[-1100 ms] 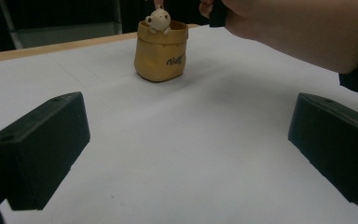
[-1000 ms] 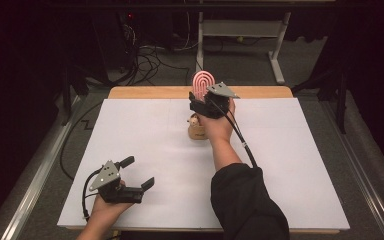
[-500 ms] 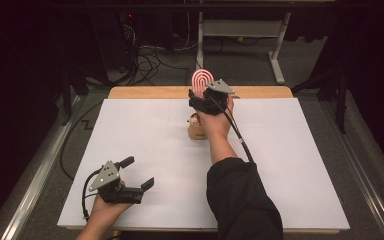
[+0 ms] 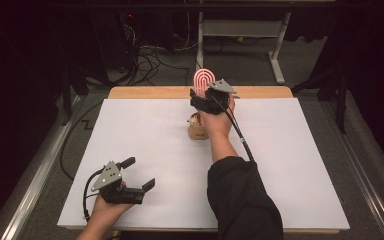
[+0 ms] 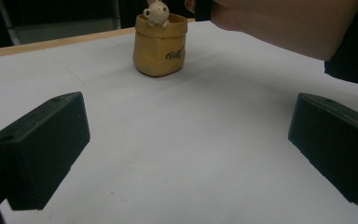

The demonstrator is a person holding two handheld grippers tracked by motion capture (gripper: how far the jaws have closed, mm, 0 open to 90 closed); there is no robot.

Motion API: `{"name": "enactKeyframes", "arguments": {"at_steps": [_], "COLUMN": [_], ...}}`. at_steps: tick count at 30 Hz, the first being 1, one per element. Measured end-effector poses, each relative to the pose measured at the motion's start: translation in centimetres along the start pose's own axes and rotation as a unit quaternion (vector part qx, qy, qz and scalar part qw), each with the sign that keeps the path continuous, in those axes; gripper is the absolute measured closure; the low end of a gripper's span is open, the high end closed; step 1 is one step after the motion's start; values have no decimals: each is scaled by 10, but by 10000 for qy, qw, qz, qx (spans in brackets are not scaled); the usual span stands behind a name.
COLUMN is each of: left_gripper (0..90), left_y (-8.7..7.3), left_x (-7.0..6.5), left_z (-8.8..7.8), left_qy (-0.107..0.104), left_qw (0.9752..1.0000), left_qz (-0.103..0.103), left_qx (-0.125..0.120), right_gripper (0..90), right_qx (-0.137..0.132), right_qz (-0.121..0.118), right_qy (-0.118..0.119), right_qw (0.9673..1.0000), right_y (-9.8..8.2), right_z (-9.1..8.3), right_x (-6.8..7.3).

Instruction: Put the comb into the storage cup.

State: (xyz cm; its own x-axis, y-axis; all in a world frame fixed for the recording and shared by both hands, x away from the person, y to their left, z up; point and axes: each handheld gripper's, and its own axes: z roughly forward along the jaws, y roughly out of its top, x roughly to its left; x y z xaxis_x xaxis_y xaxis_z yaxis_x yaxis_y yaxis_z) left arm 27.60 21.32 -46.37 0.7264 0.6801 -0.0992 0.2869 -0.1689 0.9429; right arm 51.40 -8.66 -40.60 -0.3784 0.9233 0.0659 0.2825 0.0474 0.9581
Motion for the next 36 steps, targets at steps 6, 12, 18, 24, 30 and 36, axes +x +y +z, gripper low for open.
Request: {"name": "enactKeyframes", "arguments": {"at_steps": [6,12,18,24,30,36], "left_gripper": [0,0,0,0,0,0], "left_y": [1,1,0,0,0,0], "left_x": [-1,1,2,1,1,1], "left_z": [-2,-3,-3,-3,-3,-3], "left_qy": [8,10,22,16,12,10], "left_qw": [10000,10000,10000,10000,10000,10000], "left_qz": [-27,-39,-73,-34,-36,-42], "left_qx": [-54,-58,-54,-1,-5,1], "right_gripper": [180,181,174,163,158,135], "right_qx": [41,35,47,40,55,80], "right_qz": [-20,-30,19,34,32,43], "right_qy": [10,-3,-9,0,-8,-27], "right_qw": [10000,10000,10000,10000,10000,10000], "right_y": [1,1,-1,-1,-2,-2], "right_z": [-4,-3,0,1,1,1], "right_x": [3,4,-1,-2,-2,-3]}}
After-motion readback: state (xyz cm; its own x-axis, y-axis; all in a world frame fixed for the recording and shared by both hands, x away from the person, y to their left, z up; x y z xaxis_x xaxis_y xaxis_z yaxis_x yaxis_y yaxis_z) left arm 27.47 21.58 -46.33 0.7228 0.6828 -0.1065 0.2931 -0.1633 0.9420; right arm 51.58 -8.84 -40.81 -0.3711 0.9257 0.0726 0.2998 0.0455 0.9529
